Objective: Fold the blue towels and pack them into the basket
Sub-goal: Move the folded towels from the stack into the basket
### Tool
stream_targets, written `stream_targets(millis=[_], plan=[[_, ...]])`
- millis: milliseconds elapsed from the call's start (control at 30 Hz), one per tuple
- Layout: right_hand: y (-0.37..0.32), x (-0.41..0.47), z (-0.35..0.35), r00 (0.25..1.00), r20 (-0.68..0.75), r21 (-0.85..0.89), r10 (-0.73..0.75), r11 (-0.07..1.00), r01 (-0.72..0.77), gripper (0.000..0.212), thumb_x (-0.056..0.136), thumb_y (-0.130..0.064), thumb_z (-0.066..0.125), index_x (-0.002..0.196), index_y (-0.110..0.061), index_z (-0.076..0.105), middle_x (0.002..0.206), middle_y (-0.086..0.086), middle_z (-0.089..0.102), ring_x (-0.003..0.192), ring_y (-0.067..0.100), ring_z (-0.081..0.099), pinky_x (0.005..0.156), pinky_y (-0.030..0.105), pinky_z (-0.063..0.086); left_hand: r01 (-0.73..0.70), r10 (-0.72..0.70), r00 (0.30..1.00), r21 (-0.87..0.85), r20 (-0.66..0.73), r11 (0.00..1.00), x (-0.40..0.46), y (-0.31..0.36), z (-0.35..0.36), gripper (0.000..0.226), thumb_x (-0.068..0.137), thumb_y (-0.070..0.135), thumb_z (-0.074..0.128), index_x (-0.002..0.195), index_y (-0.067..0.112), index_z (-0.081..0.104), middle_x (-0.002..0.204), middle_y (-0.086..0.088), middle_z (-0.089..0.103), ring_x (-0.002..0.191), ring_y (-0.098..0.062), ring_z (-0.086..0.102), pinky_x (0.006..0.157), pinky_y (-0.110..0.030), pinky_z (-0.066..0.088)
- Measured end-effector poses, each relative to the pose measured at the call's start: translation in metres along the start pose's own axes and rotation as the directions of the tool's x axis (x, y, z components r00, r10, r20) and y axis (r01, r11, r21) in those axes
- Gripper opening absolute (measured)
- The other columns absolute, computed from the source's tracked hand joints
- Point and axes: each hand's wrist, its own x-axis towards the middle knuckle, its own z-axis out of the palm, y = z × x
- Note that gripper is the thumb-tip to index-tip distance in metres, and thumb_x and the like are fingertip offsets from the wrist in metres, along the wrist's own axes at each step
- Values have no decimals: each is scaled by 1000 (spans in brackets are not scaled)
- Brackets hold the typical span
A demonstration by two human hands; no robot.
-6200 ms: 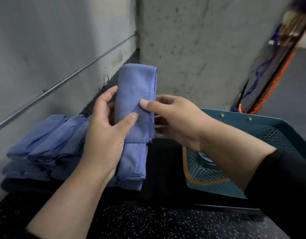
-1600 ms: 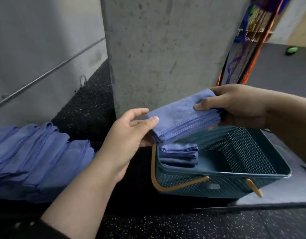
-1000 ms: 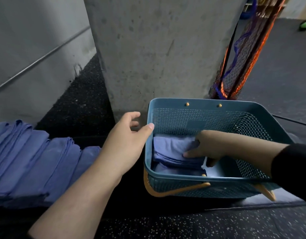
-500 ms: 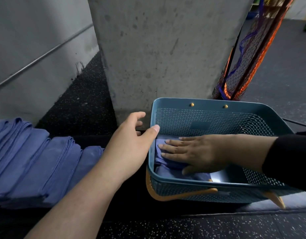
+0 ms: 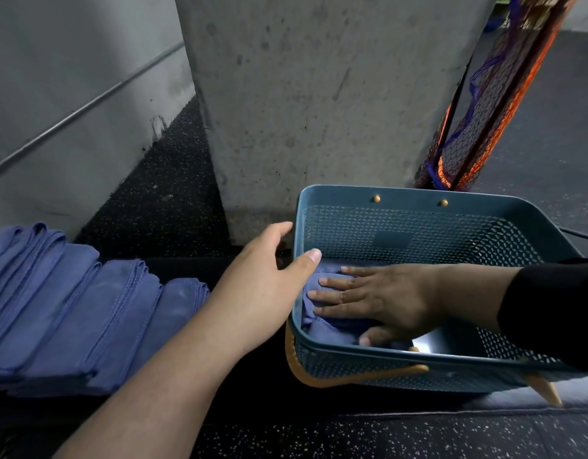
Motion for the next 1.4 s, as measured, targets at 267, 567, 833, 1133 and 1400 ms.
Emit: stream_targets(millis=[267,567,833,1133,1400], plan=[[-5,-5,-23,982,-186,69,28,998,-16,74,99,-66,15,157,-23,30,166,-3,22,154,17,14,125,50,7,-13,15,999,30,-42,999,-1,7,-4,55,94,54,57,145,37,46,140,14,56,121,-4,57,107,-33,45],[-47,-33,-149,413,-766,485,492,865,-130,32,103,-34,52,91,-12,71,81,-2,70,76,14,65,74,35,52,-58,45,932,-27,-359,998,-19,1,-62,16,99,33,58,110,28,68,94,17,68,87,4,63,77,-12,47],[-153,49,-210,405,-706,637,581,770,7,14,98,-35,60,90,-24,65,69,-10,60,59,-2,51,58,13,38,-2,-24,798,-42,-602,999,-63,-47,-150,16,84,50,47,84,49,63,86,16,72,84,-17,70,80,-49,57],[-152,180,-141,650,-285,715,705,608,-345,35,98,-31,56,127,-11,56,126,13,58,115,33,58,90,36,47,190,-107,947,259,-302,947,-88,-97,-174,22,100,33,57,119,29,67,109,10,70,98,-10,63,82,-25,42],[-124,216,-118,738,88,687,669,496,-531,93,78,-43,81,150,-11,32,146,9,48,129,28,51,105,38,44,142,-140,989,522,-44,841,-87,-106,-171,29,99,45,54,123,32,64,118,10,70,113,-16,62,98,-33,47]])
